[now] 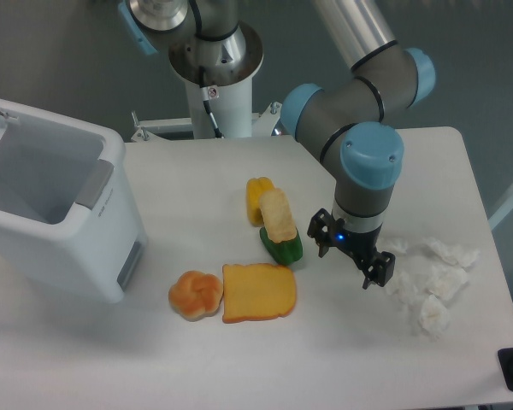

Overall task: Pick up the square bread
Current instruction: 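Move the gripper over the small beige square bread by the peppers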

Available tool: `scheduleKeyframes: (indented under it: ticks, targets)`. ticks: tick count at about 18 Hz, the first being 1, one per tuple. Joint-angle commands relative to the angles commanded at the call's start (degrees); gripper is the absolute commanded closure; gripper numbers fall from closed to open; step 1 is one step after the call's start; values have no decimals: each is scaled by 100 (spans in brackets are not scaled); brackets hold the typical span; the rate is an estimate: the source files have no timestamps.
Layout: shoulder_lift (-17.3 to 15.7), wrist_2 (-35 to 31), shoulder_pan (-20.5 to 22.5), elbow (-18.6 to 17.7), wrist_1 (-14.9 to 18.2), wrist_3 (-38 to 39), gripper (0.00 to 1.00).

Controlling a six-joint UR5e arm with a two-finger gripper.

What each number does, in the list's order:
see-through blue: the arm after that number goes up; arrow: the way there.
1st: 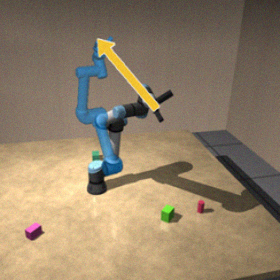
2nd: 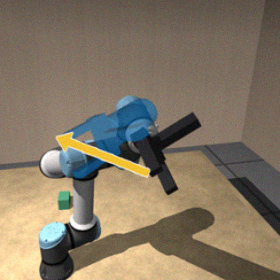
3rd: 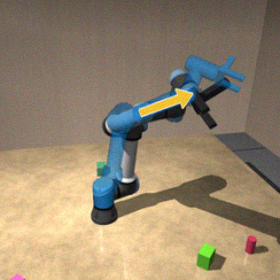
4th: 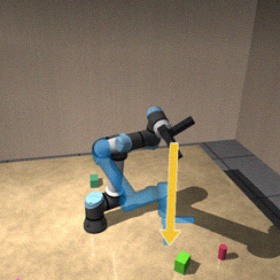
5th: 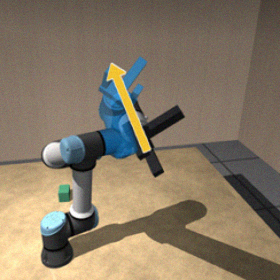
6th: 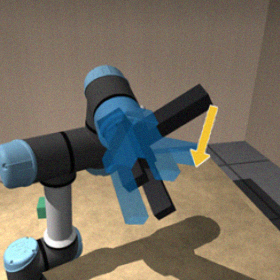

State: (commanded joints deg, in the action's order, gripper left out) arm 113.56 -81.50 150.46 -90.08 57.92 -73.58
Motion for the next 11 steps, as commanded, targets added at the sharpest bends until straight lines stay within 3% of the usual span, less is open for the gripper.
scheduleKeyframes:
  ticks: [2,6,9,11]
  targets:
    - [-97,396,45,-184,18,159,0]
    - [-466,442,1,-431,105,694,0]
    - [-493,415,-25,-545,359,739,0]
    - [-685,354,-43,-816,588,748,0]
